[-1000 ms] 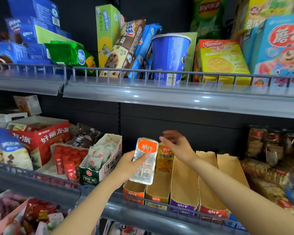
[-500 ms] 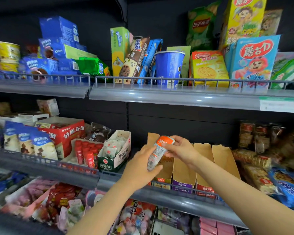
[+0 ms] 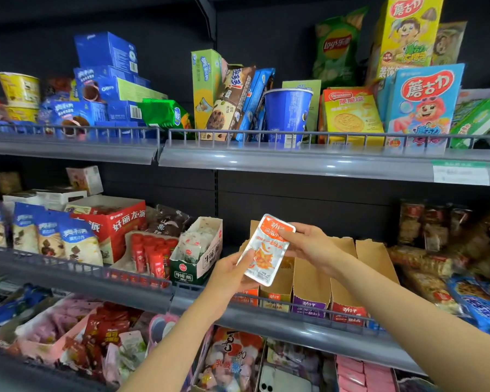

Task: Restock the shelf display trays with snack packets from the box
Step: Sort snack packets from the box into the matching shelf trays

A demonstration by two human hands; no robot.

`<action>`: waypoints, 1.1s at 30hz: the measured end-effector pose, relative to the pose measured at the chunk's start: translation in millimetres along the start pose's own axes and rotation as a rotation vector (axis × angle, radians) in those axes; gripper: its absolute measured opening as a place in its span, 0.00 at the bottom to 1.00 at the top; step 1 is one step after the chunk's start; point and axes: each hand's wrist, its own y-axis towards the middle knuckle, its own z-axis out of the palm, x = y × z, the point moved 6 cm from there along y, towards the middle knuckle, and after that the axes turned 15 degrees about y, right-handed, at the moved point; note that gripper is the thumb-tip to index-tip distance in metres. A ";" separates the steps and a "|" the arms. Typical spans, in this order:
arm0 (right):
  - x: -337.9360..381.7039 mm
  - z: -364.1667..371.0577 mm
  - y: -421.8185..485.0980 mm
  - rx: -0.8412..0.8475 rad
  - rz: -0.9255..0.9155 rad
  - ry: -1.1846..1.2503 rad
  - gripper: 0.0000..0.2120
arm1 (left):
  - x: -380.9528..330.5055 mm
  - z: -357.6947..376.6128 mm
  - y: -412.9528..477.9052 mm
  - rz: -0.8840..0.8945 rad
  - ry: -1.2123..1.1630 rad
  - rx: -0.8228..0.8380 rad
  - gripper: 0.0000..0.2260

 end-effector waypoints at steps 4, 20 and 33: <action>-1.8 -0.7 7.1 -0.001 0.075 0.158 0.14 | 5.2 0.1 5.0 -0.024 -0.105 0.129 0.11; -5.3 -23.3 56.7 -0.106 0.043 -0.110 0.10 | 52.3 -40.8 85.4 0.059 0.129 -0.085 0.15; -22.9 -7.9 153.3 -0.127 -0.137 -0.513 0.12 | 119.6 -32.8 134.0 0.025 0.442 0.064 0.26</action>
